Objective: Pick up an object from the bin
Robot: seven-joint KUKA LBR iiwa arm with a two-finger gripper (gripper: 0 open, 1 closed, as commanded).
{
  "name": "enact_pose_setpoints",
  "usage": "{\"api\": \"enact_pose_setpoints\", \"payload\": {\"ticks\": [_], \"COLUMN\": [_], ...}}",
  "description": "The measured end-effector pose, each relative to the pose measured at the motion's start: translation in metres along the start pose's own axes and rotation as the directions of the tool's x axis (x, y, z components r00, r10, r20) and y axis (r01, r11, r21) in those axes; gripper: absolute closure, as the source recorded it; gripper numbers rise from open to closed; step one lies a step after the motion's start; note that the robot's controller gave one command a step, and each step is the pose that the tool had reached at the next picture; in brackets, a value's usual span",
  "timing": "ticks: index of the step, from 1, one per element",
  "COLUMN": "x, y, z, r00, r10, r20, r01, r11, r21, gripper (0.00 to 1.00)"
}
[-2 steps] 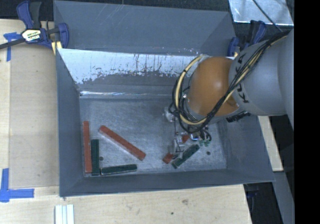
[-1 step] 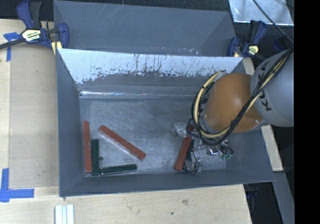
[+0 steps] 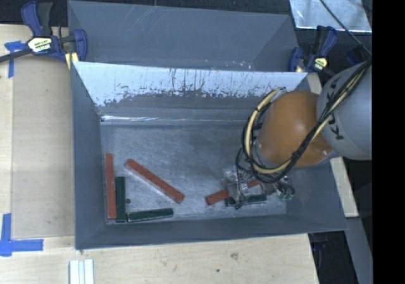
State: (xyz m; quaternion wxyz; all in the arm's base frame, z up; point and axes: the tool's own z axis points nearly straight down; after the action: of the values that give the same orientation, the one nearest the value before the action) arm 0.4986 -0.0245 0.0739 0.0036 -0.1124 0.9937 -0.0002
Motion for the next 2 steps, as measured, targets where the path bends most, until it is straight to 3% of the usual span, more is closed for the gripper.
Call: {"api": "enact_pose_setpoints", "payload": {"ticks": [1, 2], "x": [0.0005, 0.0002], "y": [0.0, 0.0], "z": [0.0012, 0.0005], "r00": [1.0, 1.0], "r10": [0.0, 0.0], "r20": [-0.002, -0.001], "r01": [0.0, 0.0], "r11": [1.0, 1.0], "r21": [0.0, 0.0], "gripper": [0.0, 1.0]}}
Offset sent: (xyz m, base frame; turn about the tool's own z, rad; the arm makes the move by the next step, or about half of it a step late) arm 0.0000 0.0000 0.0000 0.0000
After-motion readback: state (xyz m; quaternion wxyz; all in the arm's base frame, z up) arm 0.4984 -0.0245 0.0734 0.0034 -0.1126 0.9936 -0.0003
